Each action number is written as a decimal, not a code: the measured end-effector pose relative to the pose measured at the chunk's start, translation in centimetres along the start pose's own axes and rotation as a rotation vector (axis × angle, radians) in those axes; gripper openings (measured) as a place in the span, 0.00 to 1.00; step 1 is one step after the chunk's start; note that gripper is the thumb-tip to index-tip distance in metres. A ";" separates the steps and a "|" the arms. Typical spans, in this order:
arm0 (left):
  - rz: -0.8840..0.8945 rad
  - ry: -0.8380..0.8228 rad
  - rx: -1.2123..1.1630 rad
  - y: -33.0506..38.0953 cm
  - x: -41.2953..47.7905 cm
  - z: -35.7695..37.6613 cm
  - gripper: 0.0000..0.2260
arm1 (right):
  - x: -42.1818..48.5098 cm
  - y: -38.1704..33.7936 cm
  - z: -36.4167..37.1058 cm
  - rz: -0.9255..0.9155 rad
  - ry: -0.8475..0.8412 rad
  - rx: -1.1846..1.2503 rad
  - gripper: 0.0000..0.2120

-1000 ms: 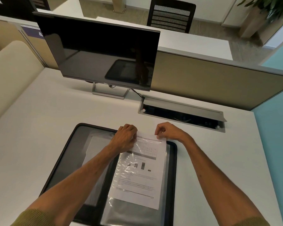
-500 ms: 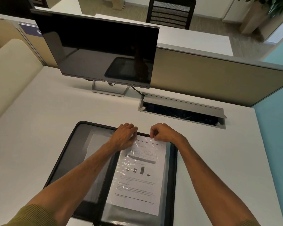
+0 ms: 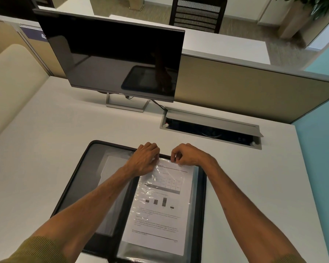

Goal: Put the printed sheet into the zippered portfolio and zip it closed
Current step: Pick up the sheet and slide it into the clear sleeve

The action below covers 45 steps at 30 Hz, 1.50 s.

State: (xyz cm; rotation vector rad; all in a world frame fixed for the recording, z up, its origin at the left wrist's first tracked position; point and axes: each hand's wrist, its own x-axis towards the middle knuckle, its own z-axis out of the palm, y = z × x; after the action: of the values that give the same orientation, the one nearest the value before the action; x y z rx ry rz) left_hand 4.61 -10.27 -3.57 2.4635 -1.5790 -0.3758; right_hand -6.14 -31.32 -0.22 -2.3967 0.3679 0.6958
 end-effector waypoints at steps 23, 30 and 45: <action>-0.031 -0.113 -0.024 0.7 -0.6 -0.2 0.10 | -2.1 -0.4 2.1 0.073 -0.026 0.006 0.10; -0.080 -0.087 -0.078 1.1 -1.2 -0.7 0.11 | -2.7 -0.8 2.4 0.120 0.074 -0.086 0.08; -0.331 -0.038 -0.115 3.8 -12.2 -2.3 0.31 | -9.9 -3.1 7.4 0.138 0.497 -0.115 0.25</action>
State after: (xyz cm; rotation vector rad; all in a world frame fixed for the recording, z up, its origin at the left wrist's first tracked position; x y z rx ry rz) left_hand -2.84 -0.71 1.03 2.6392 -1.1227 -0.5483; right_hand -15.92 -23.39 1.75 -2.6577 0.7183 0.1691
